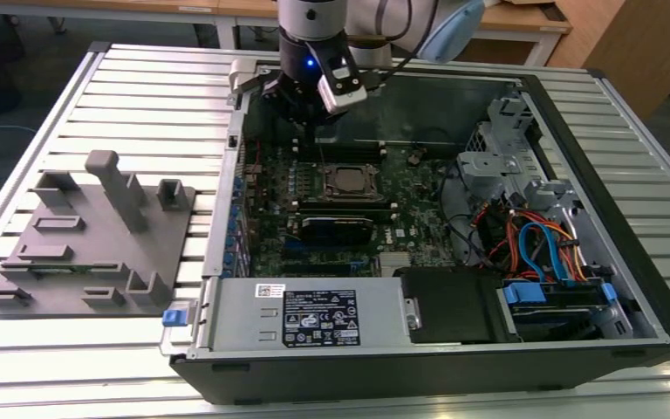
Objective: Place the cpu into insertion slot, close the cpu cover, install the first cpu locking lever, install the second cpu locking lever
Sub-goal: 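Install the first cpu locking lever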
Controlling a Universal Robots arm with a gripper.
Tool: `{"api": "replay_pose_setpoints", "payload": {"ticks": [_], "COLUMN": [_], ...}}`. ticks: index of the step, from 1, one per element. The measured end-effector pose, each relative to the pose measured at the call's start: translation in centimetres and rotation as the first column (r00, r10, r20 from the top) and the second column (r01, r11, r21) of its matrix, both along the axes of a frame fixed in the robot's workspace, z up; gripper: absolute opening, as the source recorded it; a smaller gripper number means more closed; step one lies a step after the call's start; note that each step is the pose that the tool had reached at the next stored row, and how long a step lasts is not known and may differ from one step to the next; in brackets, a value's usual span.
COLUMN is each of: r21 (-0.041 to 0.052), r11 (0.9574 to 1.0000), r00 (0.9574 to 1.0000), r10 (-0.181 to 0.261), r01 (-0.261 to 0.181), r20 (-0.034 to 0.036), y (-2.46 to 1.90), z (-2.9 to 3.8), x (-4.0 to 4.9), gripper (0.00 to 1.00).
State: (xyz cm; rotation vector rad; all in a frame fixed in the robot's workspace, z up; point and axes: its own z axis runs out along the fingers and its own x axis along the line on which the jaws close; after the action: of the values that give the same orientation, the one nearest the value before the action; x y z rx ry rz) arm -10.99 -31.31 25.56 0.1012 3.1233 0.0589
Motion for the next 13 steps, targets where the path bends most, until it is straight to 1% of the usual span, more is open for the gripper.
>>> {"api": "replay_pose_setpoints", "payload": {"ticks": [2, 4, 10, 13], "r21": [0.0000, -0.0001, -0.0001, 0.0000], "r11": [1.0000, 1.0000, 1.0000, 1.0000], "r00": [1.0000, 1.0000, 1.0000, 1.0000], "r10": [0.000, 0.000, 0.000, 0.000], "r01": [0.000, 0.000, 0.000, 0.000], "r20": [-0.0001, -0.0001, -0.0001, 0.0000], "y": [0.16, 0.19, 0.24, 0.24], "z": [0.00, 0.01, 0.00, 0.00], "x": [0.00, 0.03, 0.63, 0.73], "gripper": [0.11, 0.11, 0.11, 0.11]}}
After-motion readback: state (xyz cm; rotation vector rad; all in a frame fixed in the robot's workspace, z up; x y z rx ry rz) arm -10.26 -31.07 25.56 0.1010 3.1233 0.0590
